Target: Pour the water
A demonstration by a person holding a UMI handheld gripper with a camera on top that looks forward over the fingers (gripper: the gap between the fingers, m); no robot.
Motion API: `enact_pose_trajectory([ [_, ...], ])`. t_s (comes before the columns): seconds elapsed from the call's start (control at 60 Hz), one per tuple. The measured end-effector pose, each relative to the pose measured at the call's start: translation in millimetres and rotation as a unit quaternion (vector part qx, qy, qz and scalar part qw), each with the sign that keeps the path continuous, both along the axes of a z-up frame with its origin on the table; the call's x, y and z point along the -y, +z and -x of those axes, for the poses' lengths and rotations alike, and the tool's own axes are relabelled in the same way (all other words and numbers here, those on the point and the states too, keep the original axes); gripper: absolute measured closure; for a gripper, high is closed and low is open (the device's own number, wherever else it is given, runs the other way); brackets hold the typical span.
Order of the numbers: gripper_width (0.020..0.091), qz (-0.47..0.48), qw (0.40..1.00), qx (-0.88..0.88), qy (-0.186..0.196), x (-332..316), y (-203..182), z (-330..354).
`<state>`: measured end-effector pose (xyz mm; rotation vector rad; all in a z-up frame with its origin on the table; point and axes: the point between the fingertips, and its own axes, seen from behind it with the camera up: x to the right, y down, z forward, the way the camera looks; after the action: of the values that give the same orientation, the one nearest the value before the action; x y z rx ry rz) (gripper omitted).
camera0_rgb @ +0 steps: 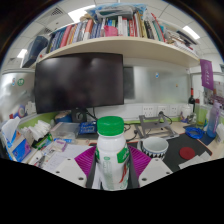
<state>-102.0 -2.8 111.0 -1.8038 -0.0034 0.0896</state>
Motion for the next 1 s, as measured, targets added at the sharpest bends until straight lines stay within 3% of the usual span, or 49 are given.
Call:
enact_pose_trajectory([
  [0.217,0.0728,-0.026,1.0,0.002,-0.005,-3.4,4.5,-4.2],
  [0.55,0.0729,-0.023,1.0,-0.005,0.006,-7.6,4.3,-0.3],
  [0.667,0.0727,-0.014,0.996,-0.091,0.013,-18.6,22.6,6.8],
  [0.8,0.0729,0.008,0.97,-0.242,-0.009,-42.9,40.3,5.5],
  [1.0,0.073,0.029,0.874,-0.48,-0.065,-65.7,53.4,-13.2],
])
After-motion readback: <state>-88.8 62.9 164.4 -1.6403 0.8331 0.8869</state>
